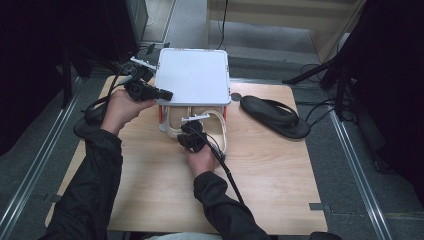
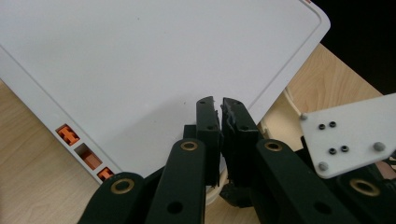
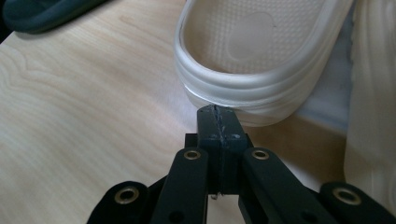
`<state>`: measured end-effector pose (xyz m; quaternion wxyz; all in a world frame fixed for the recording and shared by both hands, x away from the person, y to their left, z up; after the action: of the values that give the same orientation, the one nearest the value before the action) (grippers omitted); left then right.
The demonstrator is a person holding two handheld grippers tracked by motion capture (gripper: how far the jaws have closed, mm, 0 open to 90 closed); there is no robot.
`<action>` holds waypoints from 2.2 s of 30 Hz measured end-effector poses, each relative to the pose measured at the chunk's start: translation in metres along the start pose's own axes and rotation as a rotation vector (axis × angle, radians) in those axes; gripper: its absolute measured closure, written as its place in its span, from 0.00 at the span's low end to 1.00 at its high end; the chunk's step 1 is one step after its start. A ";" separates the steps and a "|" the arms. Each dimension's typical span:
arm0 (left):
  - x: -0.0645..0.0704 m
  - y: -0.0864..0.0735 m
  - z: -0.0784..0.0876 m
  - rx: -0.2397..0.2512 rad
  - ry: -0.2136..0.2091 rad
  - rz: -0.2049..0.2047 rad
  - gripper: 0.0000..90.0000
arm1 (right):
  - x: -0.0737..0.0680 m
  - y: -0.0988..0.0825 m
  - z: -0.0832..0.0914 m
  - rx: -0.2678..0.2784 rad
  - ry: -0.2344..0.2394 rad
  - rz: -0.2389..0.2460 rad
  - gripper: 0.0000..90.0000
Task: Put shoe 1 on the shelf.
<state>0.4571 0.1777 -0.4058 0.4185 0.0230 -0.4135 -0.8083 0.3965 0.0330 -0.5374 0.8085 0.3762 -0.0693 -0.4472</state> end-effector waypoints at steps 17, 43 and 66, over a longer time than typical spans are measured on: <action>-0.001 0.000 0.000 0.005 -0.009 0.005 0.95 | 0.002 0.011 -0.007 0.021 -0.027 0.017 1.00; -0.001 0.000 0.000 0.006 -0.010 0.015 0.95 | -0.002 -0.034 0.106 0.087 0.148 0.073 1.00; -0.001 -0.001 0.000 0.009 -0.009 0.021 0.95 | 0.047 -0.109 0.128 -0.002 0.011 0.022 0.99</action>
<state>0.4569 0.1786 -0.4064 0.4248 0.0169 -0.4195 -0.8021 0.2937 -0.1081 -0.5302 0.8141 0.3772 -0.0686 -0.4362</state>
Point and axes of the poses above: each handheld gripper's, and its own axes: z roughly backward along the jaws, y roughly out of its top, x roughly to its right, the point moved 4 cm from there along -z, roughly forward along the jaws, and after that the axes turned 3 degrees about z, right-handed, at the moved point
